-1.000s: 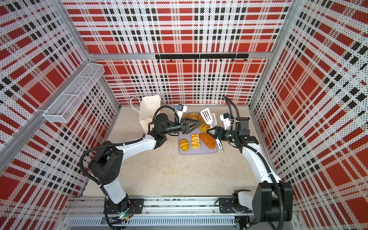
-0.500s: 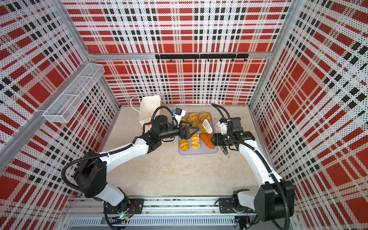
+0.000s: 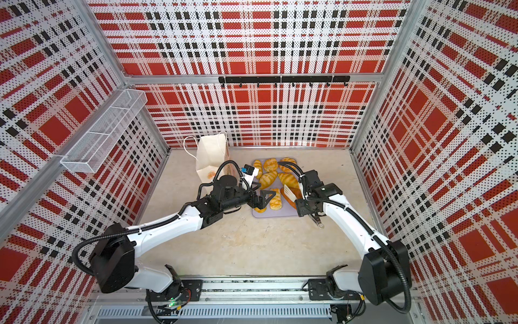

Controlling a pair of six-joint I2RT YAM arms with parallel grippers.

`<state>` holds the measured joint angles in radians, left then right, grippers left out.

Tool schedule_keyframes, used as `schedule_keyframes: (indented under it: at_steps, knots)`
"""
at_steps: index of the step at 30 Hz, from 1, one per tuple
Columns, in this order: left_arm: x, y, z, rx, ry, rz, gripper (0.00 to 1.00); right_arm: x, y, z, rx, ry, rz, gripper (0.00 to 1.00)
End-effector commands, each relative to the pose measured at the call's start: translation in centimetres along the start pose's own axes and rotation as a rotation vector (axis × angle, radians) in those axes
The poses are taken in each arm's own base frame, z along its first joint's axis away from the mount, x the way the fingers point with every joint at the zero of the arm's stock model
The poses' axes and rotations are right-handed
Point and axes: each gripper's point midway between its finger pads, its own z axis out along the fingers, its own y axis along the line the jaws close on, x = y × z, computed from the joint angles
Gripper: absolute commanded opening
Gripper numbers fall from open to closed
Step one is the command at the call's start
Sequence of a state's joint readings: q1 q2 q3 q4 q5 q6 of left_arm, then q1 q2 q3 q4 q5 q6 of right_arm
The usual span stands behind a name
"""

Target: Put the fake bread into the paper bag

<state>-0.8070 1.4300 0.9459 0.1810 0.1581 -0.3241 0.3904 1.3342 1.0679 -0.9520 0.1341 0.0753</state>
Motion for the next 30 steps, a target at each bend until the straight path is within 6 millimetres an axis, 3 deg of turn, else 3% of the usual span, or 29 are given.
schedule_keyframes:
  at_steps: [1, 8, 17, 30]
  knots:
    - [0.5, 0.8, -1.2, -0.097, -0.021, 0.04, 0.99, 0.6, -1.0, 0.2, 0.103, 0.03, -0.011, 0.69]
    - [1.9, 1.9, -4.5, -0.191, -0.056, 0.04, 1.0, 2.0, -0.3, 0.6, 0.197, 0.086, -0.067, 0.68]
    - [2.2, 2.5, -9.3, -0.318, -0.138, 0.071, 0.99, 3.0, -0.4, 1.2, 0.353, 0.192, -0.142, 0.66]
    - [4.2, 3.9, -11.8, -0.385, -0.139, 0.067, 0.99, 1.8, 0.6, 2.3, 0.423, 0.209, -0.182, 0.64]
